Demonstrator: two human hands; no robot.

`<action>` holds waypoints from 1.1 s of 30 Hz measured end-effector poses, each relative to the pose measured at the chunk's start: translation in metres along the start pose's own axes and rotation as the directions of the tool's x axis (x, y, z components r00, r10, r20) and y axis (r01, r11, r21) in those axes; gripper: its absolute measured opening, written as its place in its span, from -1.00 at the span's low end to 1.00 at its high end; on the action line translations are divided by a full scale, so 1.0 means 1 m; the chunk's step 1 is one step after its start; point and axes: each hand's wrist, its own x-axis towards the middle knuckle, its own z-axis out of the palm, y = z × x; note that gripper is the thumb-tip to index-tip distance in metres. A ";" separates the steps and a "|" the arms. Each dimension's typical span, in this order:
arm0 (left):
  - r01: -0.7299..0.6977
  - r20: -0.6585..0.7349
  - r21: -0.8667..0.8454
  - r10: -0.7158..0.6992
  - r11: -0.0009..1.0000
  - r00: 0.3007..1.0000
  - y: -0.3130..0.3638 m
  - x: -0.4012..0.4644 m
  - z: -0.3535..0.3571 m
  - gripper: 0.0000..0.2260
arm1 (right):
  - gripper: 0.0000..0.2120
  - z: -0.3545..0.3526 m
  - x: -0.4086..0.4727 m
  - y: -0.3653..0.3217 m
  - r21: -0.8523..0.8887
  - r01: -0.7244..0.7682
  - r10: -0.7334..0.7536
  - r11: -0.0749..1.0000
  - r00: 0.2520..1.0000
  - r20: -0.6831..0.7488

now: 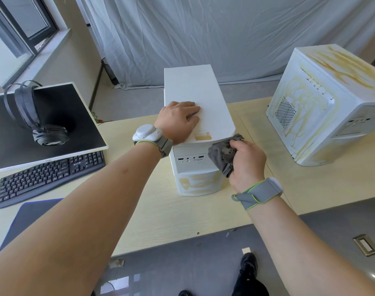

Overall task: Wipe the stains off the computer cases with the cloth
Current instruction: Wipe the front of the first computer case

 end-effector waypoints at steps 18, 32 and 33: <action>0.004 -0.003 0.020 -0.004 1.000 1.000 0.003 0.000 0.001 -0.67 | -0.95 0.026 -0.026 0.017 -0.045 -0.076 0.082 0.996 0.985 0.152; 0.012 -0.009 0.015 -0.012 1.000 1.000 0.002 -0.001 0.002 -0.67 | -0.79 0.029 -0.031 0.026 -0.022 -0.155 0.156 0.988 0.965 0.209; 0.011 -0.009 0.018 -0.011 1.000 1.000 0.002 -0.001 0.002 -0.67 | -0.81 0.031 -0.032 0.028 -0.055 -0.141 0.150 0.988 0.965 0.215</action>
